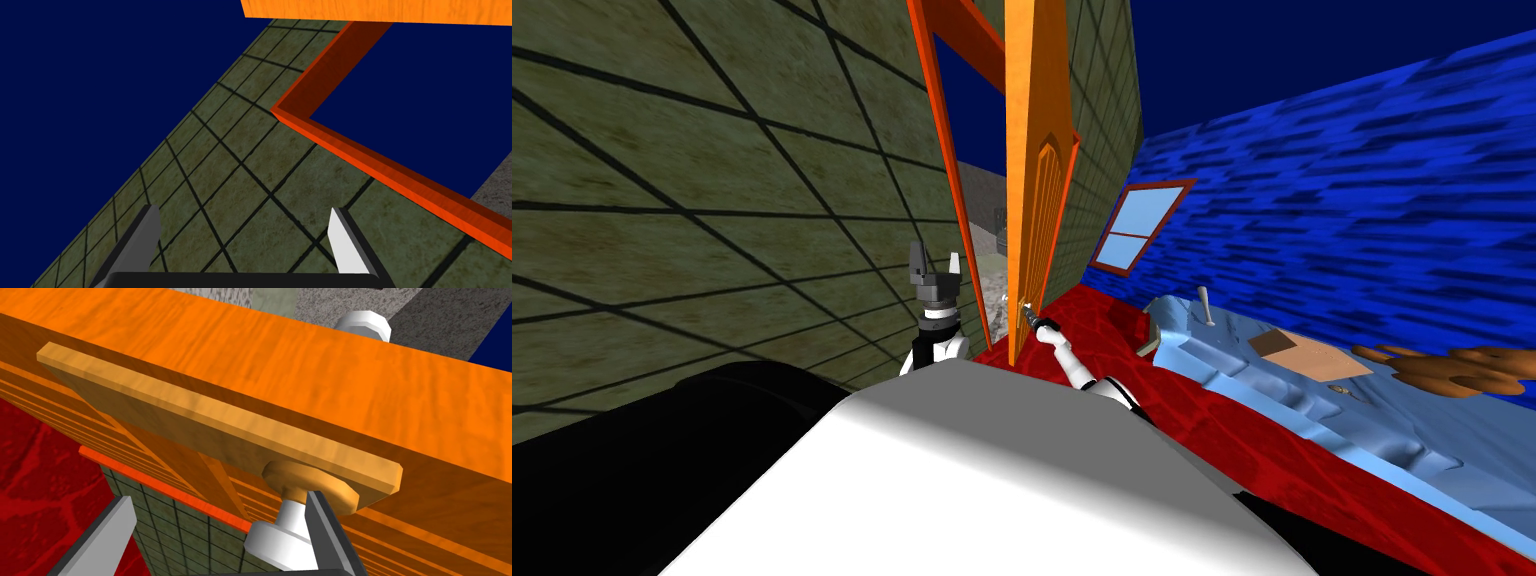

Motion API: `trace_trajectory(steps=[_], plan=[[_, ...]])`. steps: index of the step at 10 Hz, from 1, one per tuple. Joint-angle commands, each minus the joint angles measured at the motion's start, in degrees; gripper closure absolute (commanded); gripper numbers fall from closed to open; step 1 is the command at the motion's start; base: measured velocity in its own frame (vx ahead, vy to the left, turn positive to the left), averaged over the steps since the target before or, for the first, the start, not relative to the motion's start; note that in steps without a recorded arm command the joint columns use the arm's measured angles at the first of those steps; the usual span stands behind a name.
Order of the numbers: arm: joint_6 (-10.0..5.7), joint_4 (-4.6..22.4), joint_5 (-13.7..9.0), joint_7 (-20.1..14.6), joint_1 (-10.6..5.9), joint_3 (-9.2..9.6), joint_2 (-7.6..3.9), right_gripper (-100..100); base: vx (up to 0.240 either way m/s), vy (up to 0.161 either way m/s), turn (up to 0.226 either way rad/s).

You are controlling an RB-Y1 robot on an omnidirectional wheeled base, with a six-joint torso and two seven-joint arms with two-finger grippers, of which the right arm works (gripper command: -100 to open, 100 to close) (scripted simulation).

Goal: Pull the door open

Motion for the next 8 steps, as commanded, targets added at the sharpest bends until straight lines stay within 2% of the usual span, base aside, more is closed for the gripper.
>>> trace_trajectory(steps=[1,3,5,7,8], plan=[[-1.35,2.9,-2.4,0.2,-0.41,1.37,-1.17,100,-0.001,-0.01,-0.024],[-1.35,3.6,-2.4,0.2,-0.41,1.37,-1.17,100,-0.002,0.0,0.007],[0.76,2.8,-5.1,-1.0,0.39,0.41,-1.31,100,0.002,-0.044,0.066],[0.76,2.8,-5.1,-1.0,0.39,0.41,-1.31,100,0.005,-0.052,0.019],[0.76,2.8,-6.6,-1.0,0.39,0.41,-1.31,100,0.0,-0.01,-0.017]])
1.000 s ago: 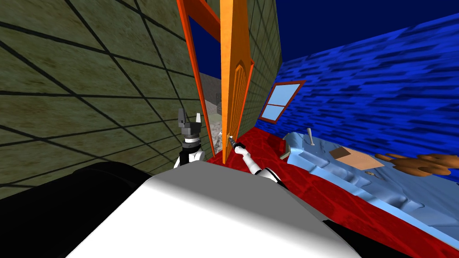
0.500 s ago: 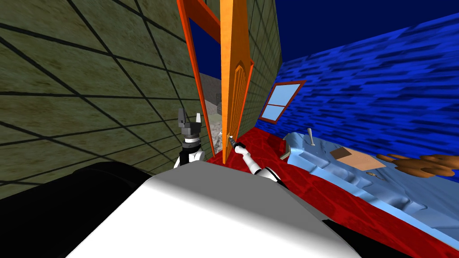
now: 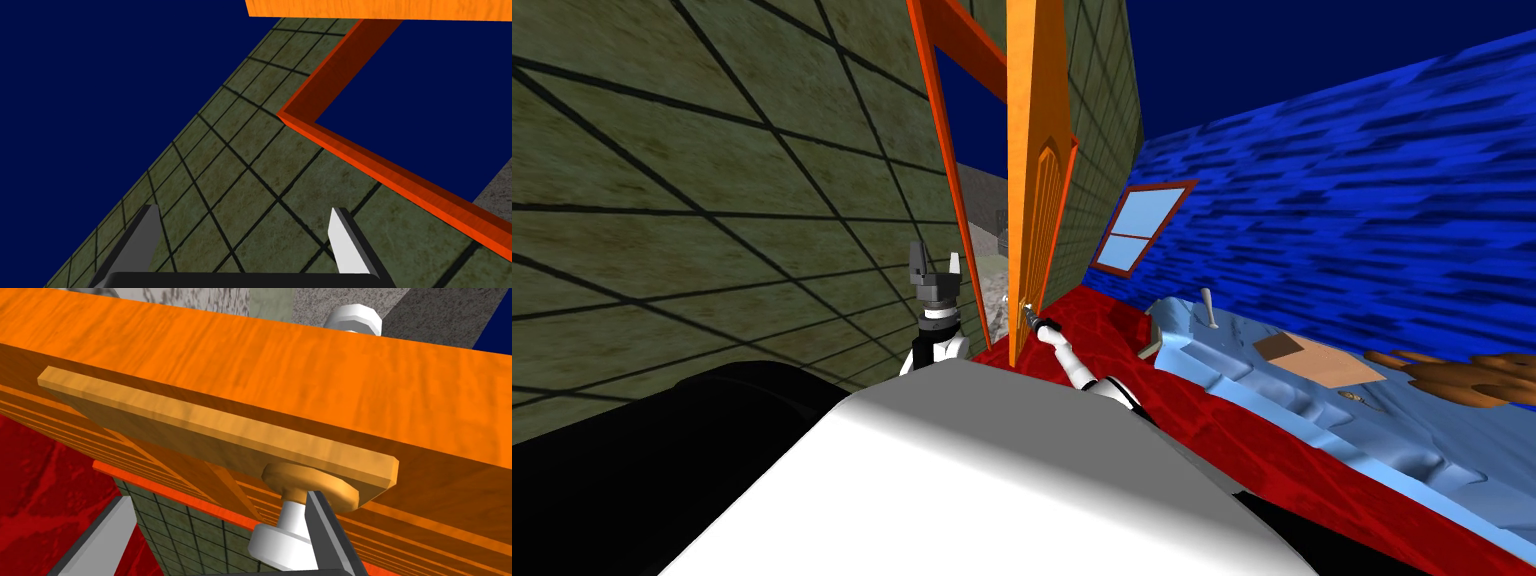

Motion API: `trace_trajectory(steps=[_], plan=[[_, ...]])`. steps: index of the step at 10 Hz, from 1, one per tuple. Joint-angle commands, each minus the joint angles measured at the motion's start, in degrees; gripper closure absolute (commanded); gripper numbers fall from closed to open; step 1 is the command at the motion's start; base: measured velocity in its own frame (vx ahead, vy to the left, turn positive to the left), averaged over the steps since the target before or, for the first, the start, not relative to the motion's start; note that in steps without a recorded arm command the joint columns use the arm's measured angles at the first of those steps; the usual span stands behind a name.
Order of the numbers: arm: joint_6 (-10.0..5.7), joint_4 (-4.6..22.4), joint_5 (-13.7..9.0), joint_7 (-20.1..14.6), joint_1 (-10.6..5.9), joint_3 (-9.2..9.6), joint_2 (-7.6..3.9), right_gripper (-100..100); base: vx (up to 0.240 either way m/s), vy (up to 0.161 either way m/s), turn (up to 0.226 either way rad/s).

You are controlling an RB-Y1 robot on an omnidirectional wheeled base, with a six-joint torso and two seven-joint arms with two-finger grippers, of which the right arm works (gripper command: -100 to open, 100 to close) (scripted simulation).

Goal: Pull the door open

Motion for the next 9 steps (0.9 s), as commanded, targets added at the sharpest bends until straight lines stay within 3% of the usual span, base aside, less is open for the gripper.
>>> trace_trajectory(steps=[1,2,3,4,5,6,7,8,9], plan=[[0.32,2.2,0.2,-0.3,0.55,-0.01,-0.76,100,0.0,-0.002,-0.025],[0.32,2.2,-0.2,-0.3,0.55,-0.01,-0.76,100,-0.008,-0.001,0.001],[0.32,2.2,-3.4,-0.3,0.07,0.55,-0.76,100,-0.004,-0.007,0.005],[0.32,2.2,-3.0,-0.3,0.55,-0.01,-0.76,100,0.009,-0.006,0.001],[0.32,2.2,0.2,-0.3,0.55,-0.01,-0.76,100,0.007,0.01,0.001],[2.48,1.4,-2.5,-1.5,1.37,-0.99,-0.88,100,0.004,-0.069,0.117],[2.48,1.4,-2.5,-1.5,1.37,-0.99,-0.88,100,0.016,-0.088,0.088],[2.48,0.3,-0.3,-1.5,1.37,-0.99,-0.88,100,0.006,-0.039,-0.006],[2.48,0.5,-2.0,-1.5,1.37,-0.99,-0.88,100,-0.004,-0.01,-0.026]])
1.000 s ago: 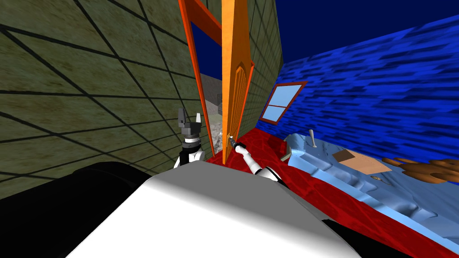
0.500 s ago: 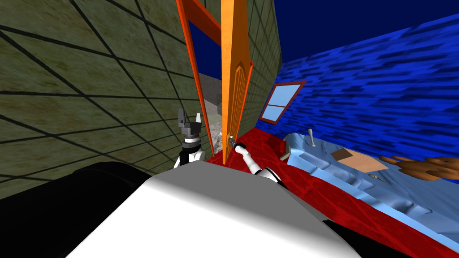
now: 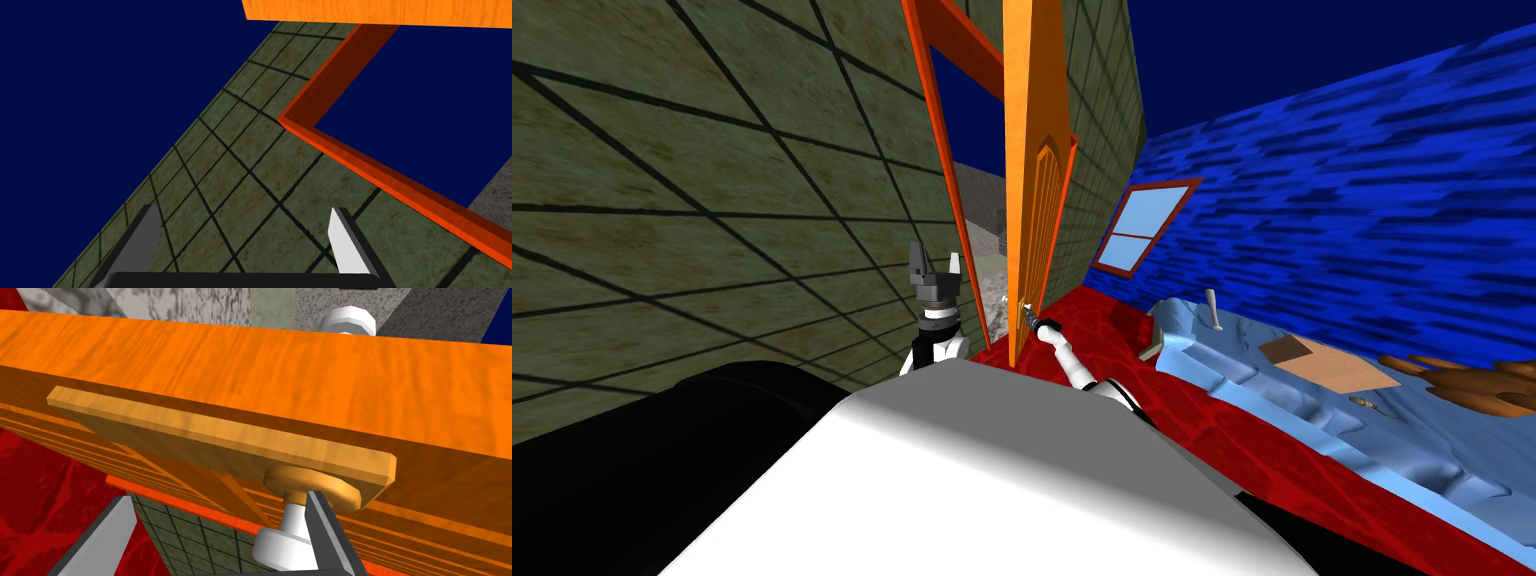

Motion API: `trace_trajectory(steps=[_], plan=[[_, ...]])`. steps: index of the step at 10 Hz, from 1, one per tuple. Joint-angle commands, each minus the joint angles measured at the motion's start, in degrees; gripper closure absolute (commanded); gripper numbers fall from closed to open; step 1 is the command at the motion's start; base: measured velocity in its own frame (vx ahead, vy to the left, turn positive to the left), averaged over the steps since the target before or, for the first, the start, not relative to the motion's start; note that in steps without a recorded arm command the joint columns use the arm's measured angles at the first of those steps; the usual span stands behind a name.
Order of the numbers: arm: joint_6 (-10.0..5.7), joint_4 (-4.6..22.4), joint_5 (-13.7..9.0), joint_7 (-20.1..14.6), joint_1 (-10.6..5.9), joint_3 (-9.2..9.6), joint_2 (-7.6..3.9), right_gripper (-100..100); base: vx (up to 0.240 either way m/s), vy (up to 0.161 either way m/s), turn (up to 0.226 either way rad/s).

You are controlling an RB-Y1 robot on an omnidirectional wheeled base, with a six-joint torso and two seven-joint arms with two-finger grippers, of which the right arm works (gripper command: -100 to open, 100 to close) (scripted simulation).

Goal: Pull the door open

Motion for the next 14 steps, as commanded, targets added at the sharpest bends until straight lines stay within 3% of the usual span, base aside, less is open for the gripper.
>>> trace_trajectory(steps=[1,6,7,9,11,14], plan=[[-0.7,2.9,-2.7,0.7,0.41,0.38,-1.31,100,0.0,0.0,0.0],[-0.7,3.4,-2.7,0.7,0.41,0.38,-1.31,100,0.0,0.001,-0.001],[0.49,0.9,-3.5,-0.2,-0.03,-0.01,-0.48,100,-0.041,-0.044,0.073],[2.04,1.1,-6.0,-0.7,0.04,-0.51,-0.8,100,-0.02,-0.098,0.125],[2.04,1.0,-4.7,-0.7,0.04,-0.51,-0.8,100,0.009,-0.035,0.01],[2.71,1.2,-7.1,-0.9,0.07,-0.72,-0.93,100,-0.006,-0.003,0.006]])
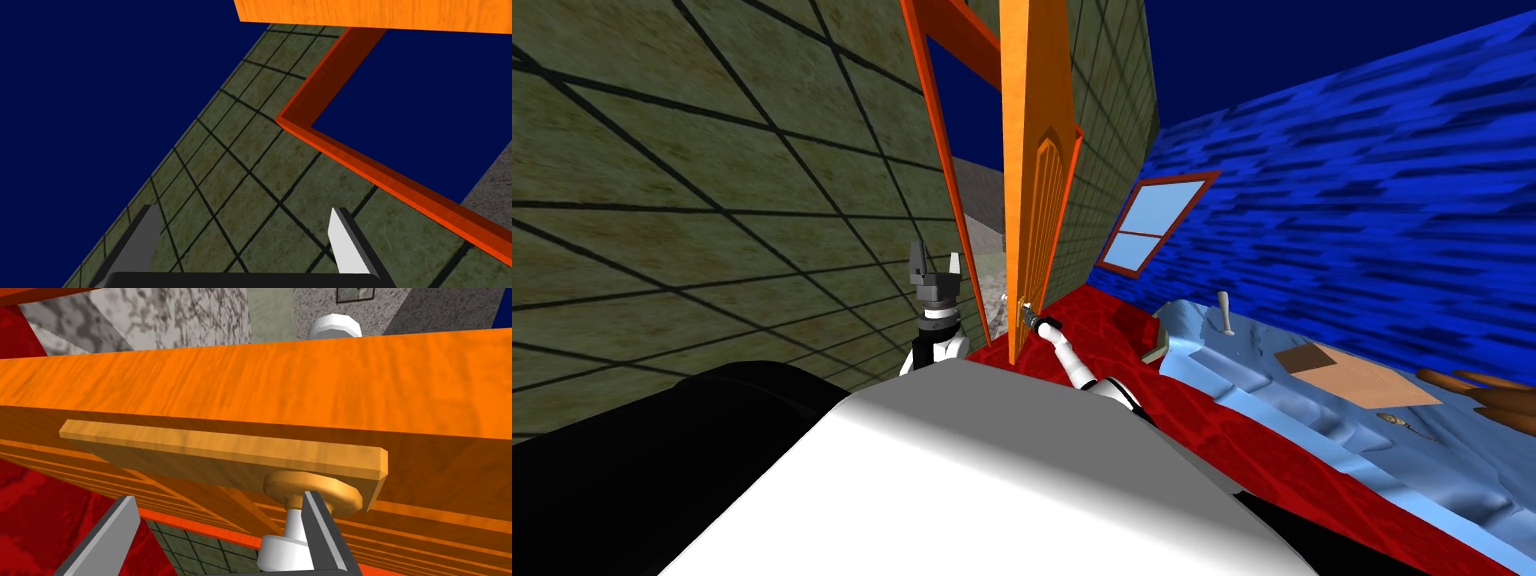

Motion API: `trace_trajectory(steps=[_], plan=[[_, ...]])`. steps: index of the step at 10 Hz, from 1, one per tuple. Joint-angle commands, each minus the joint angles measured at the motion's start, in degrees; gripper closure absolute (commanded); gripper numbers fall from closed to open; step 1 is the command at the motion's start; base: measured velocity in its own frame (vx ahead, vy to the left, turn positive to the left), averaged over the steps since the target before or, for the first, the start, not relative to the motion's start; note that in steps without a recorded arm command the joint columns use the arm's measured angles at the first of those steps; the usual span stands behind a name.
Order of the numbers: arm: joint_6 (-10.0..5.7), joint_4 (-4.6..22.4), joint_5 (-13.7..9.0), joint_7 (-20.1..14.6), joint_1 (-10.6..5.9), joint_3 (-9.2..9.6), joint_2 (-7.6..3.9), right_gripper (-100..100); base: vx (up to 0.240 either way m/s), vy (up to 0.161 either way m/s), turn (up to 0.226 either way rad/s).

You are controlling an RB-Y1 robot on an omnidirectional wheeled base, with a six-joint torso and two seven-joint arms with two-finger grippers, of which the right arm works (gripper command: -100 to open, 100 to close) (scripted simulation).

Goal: Pull the door open

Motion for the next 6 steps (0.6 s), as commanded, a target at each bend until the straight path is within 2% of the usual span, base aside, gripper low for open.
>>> trace_trajectory(steps=[1,6], plan=[[-0.19,2.0,-1.5,0.6,0.82,-0.03,-0.85,100,0.017,-0.028,0.028],[-0.19,2.0,-1.5,0.6,0.82,-0.03,-0.85,100,0.002,-0.003,0.0]])
